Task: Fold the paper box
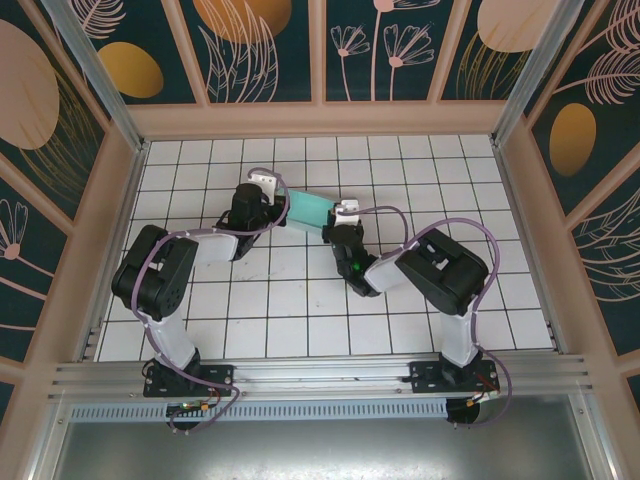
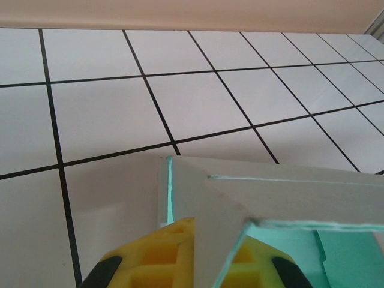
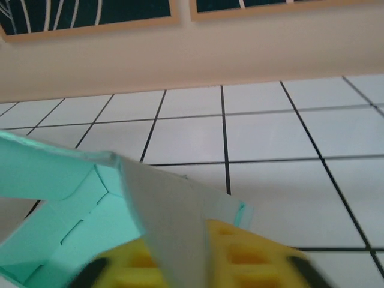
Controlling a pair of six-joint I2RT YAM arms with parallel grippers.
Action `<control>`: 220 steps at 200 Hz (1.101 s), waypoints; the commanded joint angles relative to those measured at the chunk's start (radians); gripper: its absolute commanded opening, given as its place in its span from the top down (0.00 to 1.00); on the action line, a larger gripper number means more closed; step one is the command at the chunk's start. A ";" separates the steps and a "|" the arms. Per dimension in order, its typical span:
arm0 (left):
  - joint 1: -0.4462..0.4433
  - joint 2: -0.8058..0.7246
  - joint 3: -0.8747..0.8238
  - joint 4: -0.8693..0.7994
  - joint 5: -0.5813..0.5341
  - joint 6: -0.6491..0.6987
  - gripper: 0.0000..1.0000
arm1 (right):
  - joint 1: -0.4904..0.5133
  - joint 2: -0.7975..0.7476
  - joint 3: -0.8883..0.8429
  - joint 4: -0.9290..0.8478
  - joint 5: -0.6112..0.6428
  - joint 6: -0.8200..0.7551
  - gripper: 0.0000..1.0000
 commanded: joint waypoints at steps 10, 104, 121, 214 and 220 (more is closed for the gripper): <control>-0.009 -0.032 -0.027 -0.004 -0.026 0.003 1.00 | 0.020 -0.050 -0.039 0.110 -0.008 -0.053 0.59; -0.015 -0.019 0.000 -0.048 -0.057 0.022 1.00 | 0.020 -0.405 -0.280 0.018 -0.197 0.004 0.24; -0.016 -0.019 0.000 -0.051 -0.059 0.025 1.00 | 0.004 -0.491 -0.282 -0.080 -0.253 0.030 0.23; -0.023 -0.038 -0.029 -0.029 -0.090 0.041 1.00 | -0.231 -0.598 -0.087 -0.428 -0.710 0.369 0.25; -0.023 -0.038 -0.030 -0.027 -0.092 0.044 1.00 | -0.241 -0.586 -0.073 -0.432 -0.712 0.392 0.26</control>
